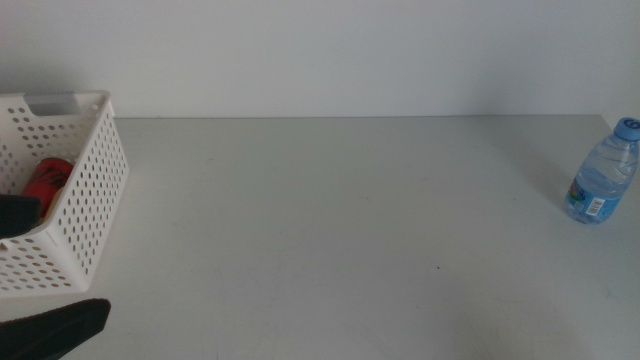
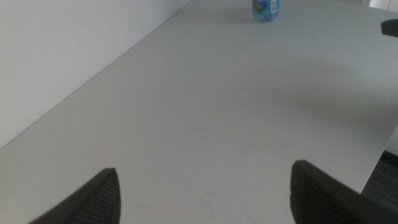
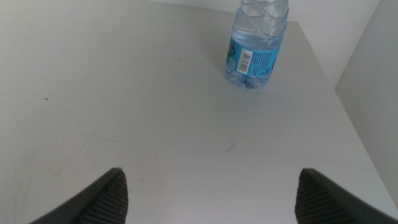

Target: Use arms to grab the bottles and put them into the dustbin to the left of the table.

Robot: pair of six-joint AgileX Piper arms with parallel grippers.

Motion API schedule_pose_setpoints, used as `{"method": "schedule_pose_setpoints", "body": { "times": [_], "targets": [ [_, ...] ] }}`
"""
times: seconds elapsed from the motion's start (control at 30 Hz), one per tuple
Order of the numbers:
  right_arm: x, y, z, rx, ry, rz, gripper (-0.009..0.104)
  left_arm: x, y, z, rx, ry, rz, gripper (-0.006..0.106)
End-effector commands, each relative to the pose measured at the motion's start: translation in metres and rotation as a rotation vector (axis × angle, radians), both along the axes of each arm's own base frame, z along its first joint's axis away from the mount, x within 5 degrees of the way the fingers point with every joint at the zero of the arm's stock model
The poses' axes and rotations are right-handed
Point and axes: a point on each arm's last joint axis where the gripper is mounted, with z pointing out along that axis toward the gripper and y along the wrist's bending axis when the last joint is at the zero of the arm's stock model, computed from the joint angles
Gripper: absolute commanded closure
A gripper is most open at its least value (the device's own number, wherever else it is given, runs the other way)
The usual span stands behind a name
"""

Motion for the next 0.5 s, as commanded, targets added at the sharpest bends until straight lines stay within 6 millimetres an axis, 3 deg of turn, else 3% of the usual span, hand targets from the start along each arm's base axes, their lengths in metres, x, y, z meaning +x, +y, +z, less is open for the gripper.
{"method": "schedule_pose_setpoints", "body": {
  "times": [0.0,0.47],
  "targets": [
    [0.0003,-0.0004,0.0072,-0.026,-0.084,0.000,0.010,0.0000,-0.0006,0.0123,-0.071,-0.059,-0.002,0.007],
    [0.0003,-0.0004,0.0072,-0.026,-0.084,0.000,0.010,0.0076,0.0087,0.0119,-0.062,-0.062,0.159,0.007]
  ]
}}
